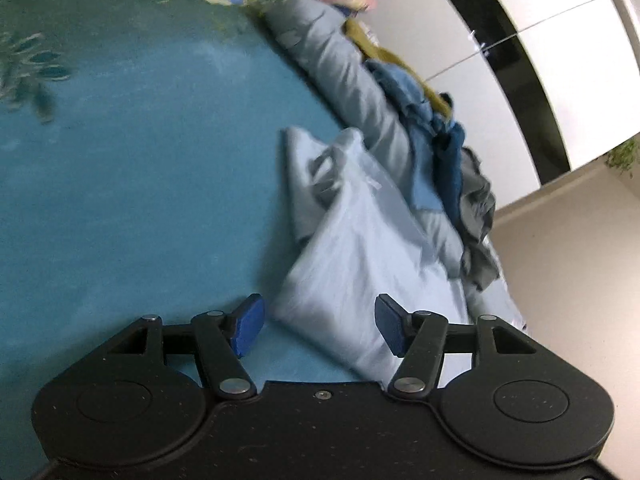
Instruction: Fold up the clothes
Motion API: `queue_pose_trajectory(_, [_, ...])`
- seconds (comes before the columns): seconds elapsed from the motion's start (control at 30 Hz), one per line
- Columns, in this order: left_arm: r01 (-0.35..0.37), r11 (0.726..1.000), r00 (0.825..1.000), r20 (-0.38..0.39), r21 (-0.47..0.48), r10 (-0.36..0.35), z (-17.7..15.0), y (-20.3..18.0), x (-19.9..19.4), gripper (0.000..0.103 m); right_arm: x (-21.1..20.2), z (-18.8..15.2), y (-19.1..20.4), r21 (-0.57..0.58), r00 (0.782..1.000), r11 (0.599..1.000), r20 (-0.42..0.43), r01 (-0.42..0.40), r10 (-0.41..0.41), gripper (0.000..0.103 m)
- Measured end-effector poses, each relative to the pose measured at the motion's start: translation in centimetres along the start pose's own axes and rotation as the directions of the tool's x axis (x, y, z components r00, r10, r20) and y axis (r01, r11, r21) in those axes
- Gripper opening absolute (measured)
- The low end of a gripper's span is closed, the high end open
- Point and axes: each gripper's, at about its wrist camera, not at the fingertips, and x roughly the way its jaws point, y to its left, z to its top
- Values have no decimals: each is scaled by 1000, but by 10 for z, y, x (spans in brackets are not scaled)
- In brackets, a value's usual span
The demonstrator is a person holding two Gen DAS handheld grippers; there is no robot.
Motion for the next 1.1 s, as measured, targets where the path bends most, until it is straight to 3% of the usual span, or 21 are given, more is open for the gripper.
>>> queue_pose_trajectory(0.07, [-15,1000,999,40,-1,15,-4,-6,6,57,11,1,4,13,1000,1000,19,-7,7,49])
queue_pose_trajectory(0.13, [-21,999,997,73,-41,24,-6,-7,10,54,19,2,5,40,999,999,39,-18,17,38])
queue_pose_trajectory(0.17, [-16,997,996,88,-75,23,-6,-5,11,47,23,3,2,73,999,997,43,-20,17,25])
queue_pose_trajectory(0.2, [-14,993,996,91,-114,24,-6,-2,13,30,26,3,0,107,999,994,47,-21,16,13])
queue_pose_trajectory(0.27, [-23,984,995,87,-179,39,-4,2,16,3,28,2,-6,156,998,988,64,-18,8,7])
queue_pose_trajectory(0.4, [-66,985,990,114,-162,85,-4,-9,8,1,19,-3,-3,142,995,990,99,-10,-5,5])
queue_pose_trajectory(0.67, [-52,994,995,74,-97,59,-3,-19,-49,1,-25,-16,6,129,992,992,125,-9,-7,4])
queue_pose_trajectory(0.8, [-50,996,998,26,-73,52,-12,-11,-84,1,-58,-37,12,98,993,995,118,-3,-8,4])
queue_pose_trajectory(1.0, [-60,998,998,-33,-20,60,-55,16,-141,2,-120,-91,11,81,996,996,84,22,-29,4])
queue_pose_trajectory(1.1, [-82,996,996,-38,17,83,-64,24,-147,2,-136,-111,5,92,996,994,63,51,-57,4])
